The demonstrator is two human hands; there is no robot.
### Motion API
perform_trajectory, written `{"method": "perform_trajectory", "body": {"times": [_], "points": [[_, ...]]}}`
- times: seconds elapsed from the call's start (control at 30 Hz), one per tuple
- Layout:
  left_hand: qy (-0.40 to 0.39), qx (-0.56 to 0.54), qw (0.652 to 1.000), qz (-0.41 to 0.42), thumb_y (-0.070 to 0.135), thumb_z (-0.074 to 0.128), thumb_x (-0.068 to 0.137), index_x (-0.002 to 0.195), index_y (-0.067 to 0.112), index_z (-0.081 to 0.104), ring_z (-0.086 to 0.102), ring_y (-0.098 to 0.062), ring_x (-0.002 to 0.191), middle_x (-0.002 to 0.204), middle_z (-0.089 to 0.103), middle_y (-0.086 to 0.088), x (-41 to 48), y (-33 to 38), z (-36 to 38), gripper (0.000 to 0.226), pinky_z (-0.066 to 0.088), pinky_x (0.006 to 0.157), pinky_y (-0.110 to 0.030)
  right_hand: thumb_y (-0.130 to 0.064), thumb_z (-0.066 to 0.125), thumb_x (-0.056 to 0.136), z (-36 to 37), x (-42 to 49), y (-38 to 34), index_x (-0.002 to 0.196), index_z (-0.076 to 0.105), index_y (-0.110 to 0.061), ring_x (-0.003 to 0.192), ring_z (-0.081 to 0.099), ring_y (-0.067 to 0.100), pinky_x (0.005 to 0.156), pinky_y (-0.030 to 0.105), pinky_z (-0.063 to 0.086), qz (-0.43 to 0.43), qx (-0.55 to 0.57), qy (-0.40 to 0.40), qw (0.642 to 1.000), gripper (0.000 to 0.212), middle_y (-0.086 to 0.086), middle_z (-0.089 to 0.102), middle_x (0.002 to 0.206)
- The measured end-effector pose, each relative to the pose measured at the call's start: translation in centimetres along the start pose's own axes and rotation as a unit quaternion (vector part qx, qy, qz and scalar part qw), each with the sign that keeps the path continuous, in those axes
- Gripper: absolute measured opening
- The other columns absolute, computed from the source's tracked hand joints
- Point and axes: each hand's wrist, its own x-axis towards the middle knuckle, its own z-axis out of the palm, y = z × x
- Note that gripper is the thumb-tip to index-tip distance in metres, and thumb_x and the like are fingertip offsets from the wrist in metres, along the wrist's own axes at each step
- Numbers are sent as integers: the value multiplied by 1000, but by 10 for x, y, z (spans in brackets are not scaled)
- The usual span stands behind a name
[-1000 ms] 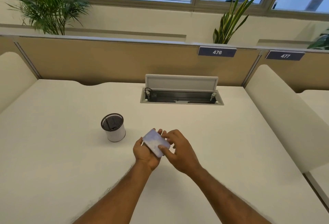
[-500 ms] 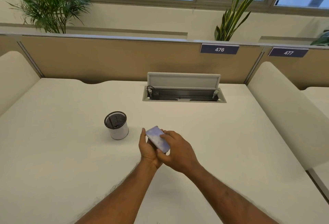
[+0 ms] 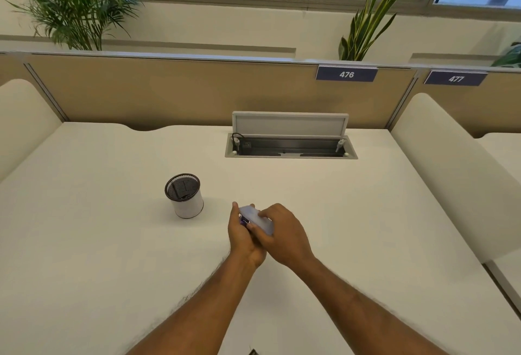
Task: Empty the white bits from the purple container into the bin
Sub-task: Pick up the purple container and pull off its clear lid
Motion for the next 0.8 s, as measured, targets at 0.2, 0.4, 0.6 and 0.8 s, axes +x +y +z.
{"method": "perform_trajectory", "body": {"times": [0.2,0.4,0.6,0.8], "points": [[5,-14,1000,-5,62,35,90,141,20,42,54,-29,119,134,54,-11,5,4,2,66,44,93,-43,-55,43,81,3,0,0,86,64,-13,73,52,15,60,32,49,-54,-42,9,998,47,1,59,82],[-17,-53,998,-18,55,37,93,136,22,44,58,-25,107,117,60,-10,15,8,6,55,52,71,-37,-45,44,89,1,4,3,85,61,-10,72,46,14,53,29,44,-124,-111,26,986,38,2,58,81],[30,22,999,-2,36,45,86,89,15,55,57,-21,72,78,59,-6,15,4,10,25,48,66,-36,-39,39,94,1,0,3,94,58,-8,72,48,18,50,32,45,-161,-164,32,973,36,4,60,84],[-69,-26,997,2,26,38,94,69,19,39,42,-12,50,54,41,0,22,5,-1,26,40,50,-19,-39,34,97,3,-2,3,102,58,-7,76,46,19,53,33,46,-174,-180,5,968,39,5,60,94]]}}
